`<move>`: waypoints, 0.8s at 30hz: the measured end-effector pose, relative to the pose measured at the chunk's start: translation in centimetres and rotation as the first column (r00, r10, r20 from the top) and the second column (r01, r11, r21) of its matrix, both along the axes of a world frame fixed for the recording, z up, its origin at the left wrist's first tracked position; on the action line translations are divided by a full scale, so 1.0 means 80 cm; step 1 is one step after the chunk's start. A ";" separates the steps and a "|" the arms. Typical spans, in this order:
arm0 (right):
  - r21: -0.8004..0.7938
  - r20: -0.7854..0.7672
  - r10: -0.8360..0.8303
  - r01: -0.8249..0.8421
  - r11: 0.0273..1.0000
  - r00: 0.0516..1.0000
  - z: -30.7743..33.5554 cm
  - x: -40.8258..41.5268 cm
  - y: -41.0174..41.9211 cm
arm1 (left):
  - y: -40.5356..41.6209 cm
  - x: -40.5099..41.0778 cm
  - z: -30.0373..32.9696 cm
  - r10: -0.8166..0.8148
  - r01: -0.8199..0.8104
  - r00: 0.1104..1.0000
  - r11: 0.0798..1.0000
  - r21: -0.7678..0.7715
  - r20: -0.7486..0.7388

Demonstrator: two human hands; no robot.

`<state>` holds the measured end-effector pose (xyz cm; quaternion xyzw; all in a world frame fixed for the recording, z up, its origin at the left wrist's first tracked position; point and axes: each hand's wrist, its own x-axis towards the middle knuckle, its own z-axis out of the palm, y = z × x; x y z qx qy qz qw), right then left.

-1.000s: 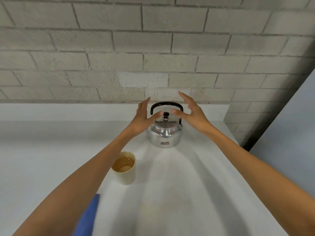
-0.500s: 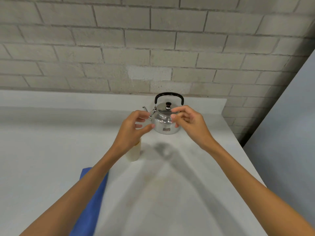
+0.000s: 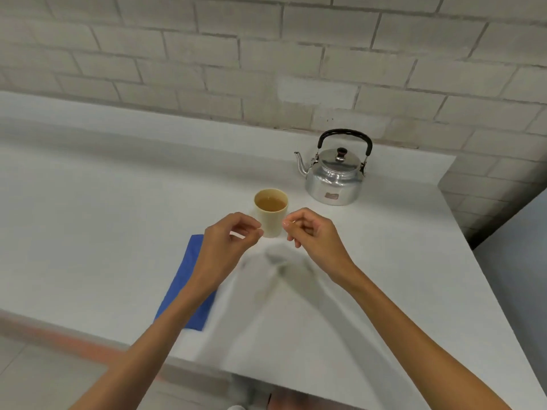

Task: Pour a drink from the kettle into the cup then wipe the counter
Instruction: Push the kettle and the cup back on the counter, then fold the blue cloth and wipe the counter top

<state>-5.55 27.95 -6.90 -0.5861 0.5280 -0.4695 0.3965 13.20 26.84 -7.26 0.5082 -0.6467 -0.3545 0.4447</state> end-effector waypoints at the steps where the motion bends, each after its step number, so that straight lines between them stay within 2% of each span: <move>1: 0.015 0.000 0.016 -0.016 1.000 1.000 -0.006 0.009 -0.002 | 0.004 0.008 -0.005 0.027 -0.027 1.000 0.999 0.021 0.005; 5: 0.082 0.005 0.060 -0.060 0.995 0.998 -0.033 0.047 -0.010 | 0.018 0.036 -0.026 0.128 -0.129 0.992 0.988 0.089 0.017; 9: 0.163 -0.073 0.099 -0.086 0.983 0.992 -0.060 0.083 -0.025 | 0.032 0.063 -0.045 0.202 -0.209 0.977 0.969 0.128 0.069; 12: 0.254 -0.091 0.128 -0.101 0.962 0.988 -0.074 0.107 -0.038 | 0.040 0.083 -0.060 0.279 -0.316 0.941 0.928 0.200 0.190; 15: 0.278 -0.153 0.116 -0.070 0.958 0.981 -0.082 0.123 -0.052 | 0.048 0.098 -0.069 0.324 -0.423 0.884 0.863 0.277 0.338; 18: 0.329 -0.196 0.133 -0.062 0.942 0.972 -0.085 0.134 -0.068 | 0.055 0.110 -0.072 0.308 -0.474 0.840 0.817 0.328 0.447; 21: 0.387 -0.233 0.160 -0.060 0.920 0.959 -0.084 0.146 -0.081 | 0.056 0.117 -0.073 0.265 -0.438 0.871 0.802 0.407 0.415; 24: 0.439 -0.269 0.184 -0.049 0.897 0.945 -0.082 0.156 -0.091 | 0.049 0.120 -0.069 0.155 -0.393 0.883 0.759 0.520 0.442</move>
